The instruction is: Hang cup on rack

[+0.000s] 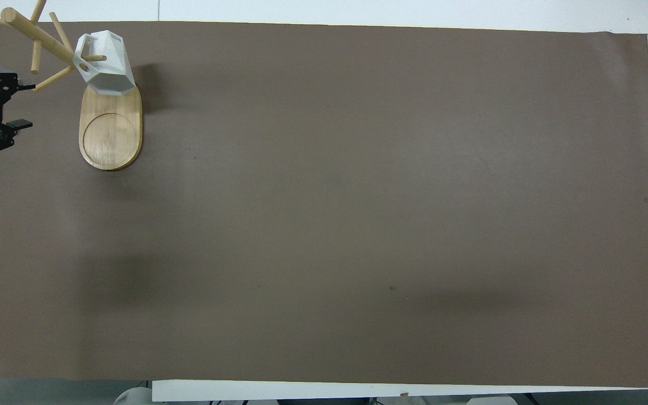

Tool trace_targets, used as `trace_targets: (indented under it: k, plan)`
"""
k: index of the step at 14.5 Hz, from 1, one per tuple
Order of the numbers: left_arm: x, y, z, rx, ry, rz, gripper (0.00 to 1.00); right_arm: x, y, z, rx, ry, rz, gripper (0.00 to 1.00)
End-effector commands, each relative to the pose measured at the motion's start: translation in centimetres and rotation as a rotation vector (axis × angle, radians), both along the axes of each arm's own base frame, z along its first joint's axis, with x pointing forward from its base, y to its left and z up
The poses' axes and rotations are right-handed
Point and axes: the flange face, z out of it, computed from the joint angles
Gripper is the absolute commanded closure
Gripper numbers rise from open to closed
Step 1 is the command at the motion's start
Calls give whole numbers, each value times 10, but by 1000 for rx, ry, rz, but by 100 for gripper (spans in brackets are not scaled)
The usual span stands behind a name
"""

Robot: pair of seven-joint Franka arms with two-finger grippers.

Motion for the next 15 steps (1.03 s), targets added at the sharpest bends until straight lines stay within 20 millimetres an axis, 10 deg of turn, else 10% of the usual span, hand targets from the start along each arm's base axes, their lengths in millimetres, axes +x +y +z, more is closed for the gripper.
trace_targets:
  k: [1, 7, 15]
  plan:
    - [-18, -21, 36, 162, 86, -173, 0, 2, -6, 0, -25, -44, -18, 0]
    - [-37, -64, 121, 319, 311, -656, 0, 1, -7, -5, -25, -52, -26, 0]
    - [-47, -51, 158, 336, 408, -1119, 0, 2, -4, -5, 12, -58, -30, 0]
